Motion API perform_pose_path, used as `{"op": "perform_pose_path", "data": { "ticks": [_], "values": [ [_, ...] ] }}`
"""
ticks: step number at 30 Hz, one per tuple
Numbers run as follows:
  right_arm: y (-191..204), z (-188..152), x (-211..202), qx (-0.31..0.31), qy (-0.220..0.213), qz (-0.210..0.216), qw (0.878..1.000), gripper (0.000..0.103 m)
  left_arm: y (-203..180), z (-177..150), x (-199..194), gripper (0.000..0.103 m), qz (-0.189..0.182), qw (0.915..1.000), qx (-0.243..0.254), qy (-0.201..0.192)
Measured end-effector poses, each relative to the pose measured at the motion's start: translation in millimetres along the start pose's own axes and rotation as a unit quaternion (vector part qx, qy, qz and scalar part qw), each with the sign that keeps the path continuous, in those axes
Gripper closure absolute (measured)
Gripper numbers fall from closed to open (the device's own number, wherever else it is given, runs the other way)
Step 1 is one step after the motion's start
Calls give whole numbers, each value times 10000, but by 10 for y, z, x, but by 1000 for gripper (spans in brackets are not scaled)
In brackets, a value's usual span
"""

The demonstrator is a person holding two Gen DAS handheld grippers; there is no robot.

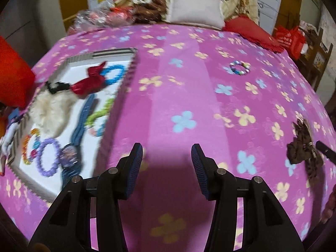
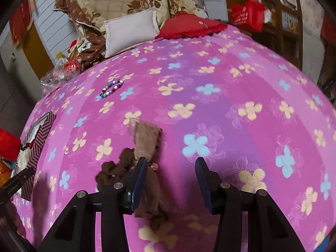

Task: Organize jewelry
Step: 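Move both tools away from the tray toward the remaining items on the bedspread, then grasp the multicolour bead bracelet with the left tool while the right tool grasps the brown bow scrunchie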

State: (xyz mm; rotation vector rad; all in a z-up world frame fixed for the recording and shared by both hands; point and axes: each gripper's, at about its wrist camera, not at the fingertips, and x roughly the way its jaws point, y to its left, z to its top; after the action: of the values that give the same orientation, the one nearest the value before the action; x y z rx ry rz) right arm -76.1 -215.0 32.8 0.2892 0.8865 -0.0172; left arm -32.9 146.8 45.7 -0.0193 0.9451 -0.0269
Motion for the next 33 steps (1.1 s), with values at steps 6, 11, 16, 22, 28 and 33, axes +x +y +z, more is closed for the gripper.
{"op": "perform_pose_path", "data": {
  "ticks": [6,11,16,22,28,33],
  "values": [
    [-101,-21,131,121,92,617,9980,58,-439,396,225,55,-390,9985,199,328],
    [-108,-10,228,157,91,1017,9946,58,-873,796,499,55,-506,9963,533,450],
    [-187,13,308,309,33,1516,9880,58,-1249,1219,862,55,-494,9941,840,477],
    [-301,17,331,555,-2,2017,9779,58,-1645,1595,1297,55,-450,9914,1096,551],
    [-272,26,335,469,8,2276,9726,57,-1879,1771,1625,55,-249,9875,1462,540],
    [-257,18,351,456,47,2384,9701,57,-1893,1842,1783,55,-318,9861,1519,600]
  ]
}}
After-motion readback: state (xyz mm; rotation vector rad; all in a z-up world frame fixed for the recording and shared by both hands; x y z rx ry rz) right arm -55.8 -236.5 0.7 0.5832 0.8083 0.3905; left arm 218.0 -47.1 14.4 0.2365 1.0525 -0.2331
